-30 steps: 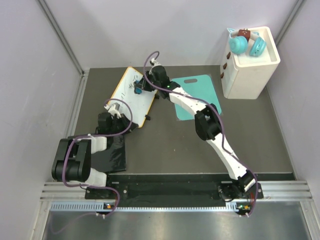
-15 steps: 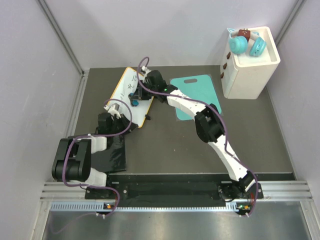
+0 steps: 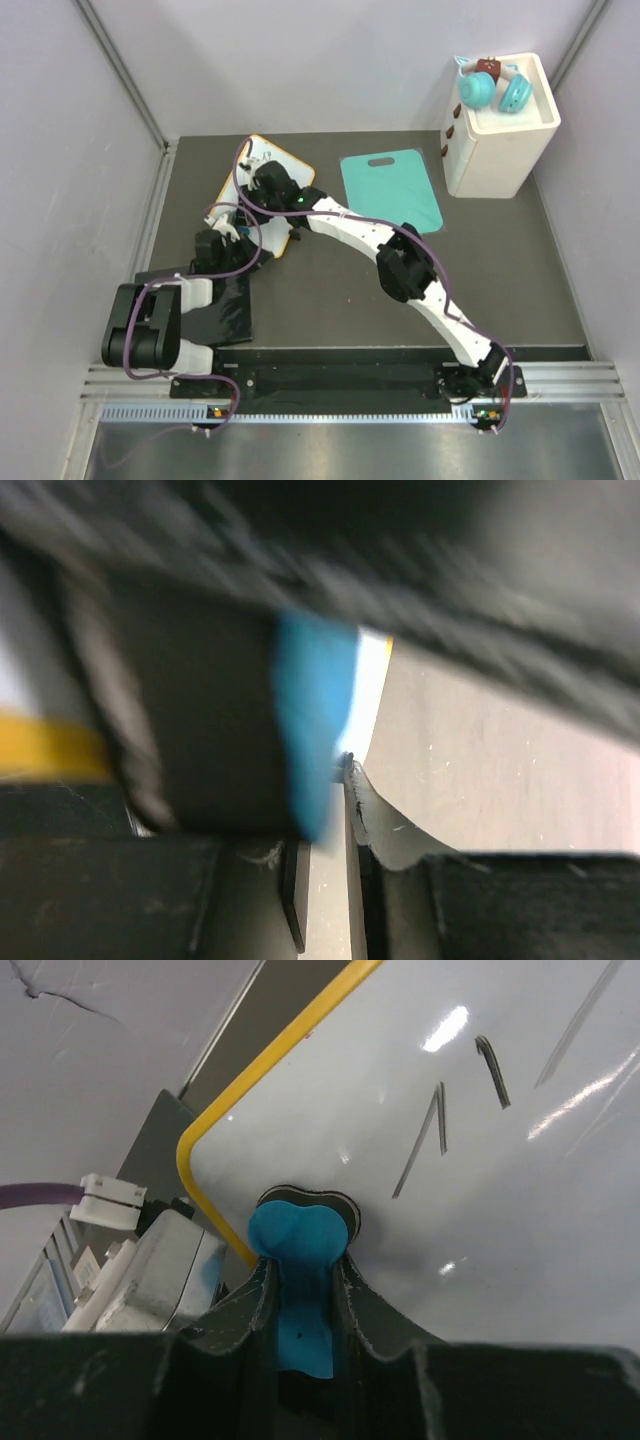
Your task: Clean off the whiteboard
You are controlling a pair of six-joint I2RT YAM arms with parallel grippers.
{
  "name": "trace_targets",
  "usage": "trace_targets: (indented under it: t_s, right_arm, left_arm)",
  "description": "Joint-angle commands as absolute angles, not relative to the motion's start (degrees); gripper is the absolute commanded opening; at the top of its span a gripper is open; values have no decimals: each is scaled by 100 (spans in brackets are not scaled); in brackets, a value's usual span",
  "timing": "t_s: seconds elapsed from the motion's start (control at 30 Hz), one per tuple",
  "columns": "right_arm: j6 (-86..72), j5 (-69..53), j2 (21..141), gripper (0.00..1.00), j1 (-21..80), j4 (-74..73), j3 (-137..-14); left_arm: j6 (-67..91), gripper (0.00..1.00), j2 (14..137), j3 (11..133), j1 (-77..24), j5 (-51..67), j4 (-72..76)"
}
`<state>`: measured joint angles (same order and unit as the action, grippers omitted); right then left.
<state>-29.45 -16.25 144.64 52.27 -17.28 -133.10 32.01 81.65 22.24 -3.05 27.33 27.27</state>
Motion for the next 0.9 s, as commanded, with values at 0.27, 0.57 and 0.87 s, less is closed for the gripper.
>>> trace_targets:
  t_s: [0.27, 0.57, 0.87]
  right_arm:
    - [-3559, -230, 15205, 0, 4835, -1766, -13799]
    - [-4087, 176, 15047, 0, 4087, -1671, -13466]
    - [-4140, -774, 14362, 0, 4034, -510, -12261]
  left_arm:
    - [2786, 0, 7743, 1978, -562, 3419, 2645]
    - [2777, 0, 7480, 1846, -571, 3331, 2689]
    - [2821, 0, 6760, 1574, -563, 3375, 2892]
